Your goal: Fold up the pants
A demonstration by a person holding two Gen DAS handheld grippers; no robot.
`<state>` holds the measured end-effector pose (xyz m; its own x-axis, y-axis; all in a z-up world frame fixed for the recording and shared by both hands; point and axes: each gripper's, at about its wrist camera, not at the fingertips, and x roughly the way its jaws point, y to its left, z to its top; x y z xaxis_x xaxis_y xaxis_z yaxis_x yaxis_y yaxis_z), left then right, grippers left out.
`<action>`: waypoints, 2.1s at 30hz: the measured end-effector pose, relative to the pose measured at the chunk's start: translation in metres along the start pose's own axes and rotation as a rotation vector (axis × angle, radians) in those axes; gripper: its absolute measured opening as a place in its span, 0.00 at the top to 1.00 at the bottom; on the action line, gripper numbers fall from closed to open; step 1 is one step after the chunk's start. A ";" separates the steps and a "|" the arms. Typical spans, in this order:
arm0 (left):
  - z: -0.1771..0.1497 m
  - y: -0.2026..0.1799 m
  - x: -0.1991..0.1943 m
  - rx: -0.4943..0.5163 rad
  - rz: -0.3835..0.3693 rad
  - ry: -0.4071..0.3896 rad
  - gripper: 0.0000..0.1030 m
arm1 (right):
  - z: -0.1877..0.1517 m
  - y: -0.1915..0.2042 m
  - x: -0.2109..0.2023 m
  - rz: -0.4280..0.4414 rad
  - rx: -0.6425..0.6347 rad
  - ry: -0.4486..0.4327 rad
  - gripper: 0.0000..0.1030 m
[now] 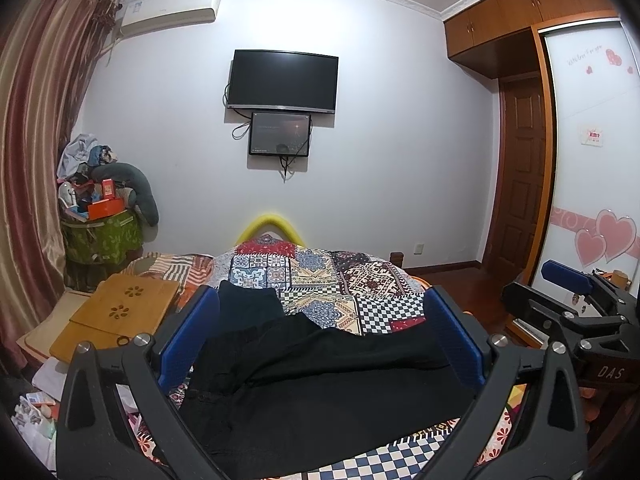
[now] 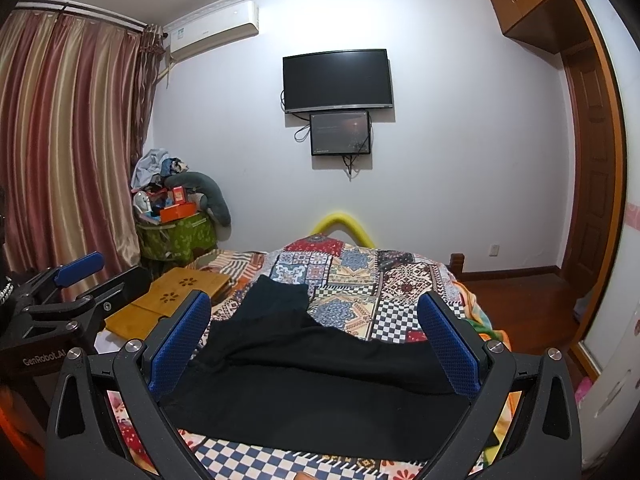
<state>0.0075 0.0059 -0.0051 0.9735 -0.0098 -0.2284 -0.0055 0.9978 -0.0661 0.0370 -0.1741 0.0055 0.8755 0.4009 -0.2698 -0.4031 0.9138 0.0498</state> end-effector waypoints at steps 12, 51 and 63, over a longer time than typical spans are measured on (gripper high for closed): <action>0.001 0.009 0.012 -0.001 -0.010 0.025 0.00 | 0.000 -0.004 0.009 0.003 0.006 0.018 0.00; -0.156 0.253 0.398 -0.154 0.190 0.818 0.25 | -0.086 -0.100 0.323 0.130 -0.193 0.606 0.03; -0.191 0.266 0.458 -0.236 0.108 0.929 0.40 | -0.115 -0.096 0.393 0.255 -0.239 0.775 0.17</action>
<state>0.4084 0.2543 -0.3127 0.3962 -0.0679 -0.9157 -0.2286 0.9586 -0.1699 0.3892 -0.1115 -0.2157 0.3550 0.3549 -0.8649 -0.6853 0.7280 0.0174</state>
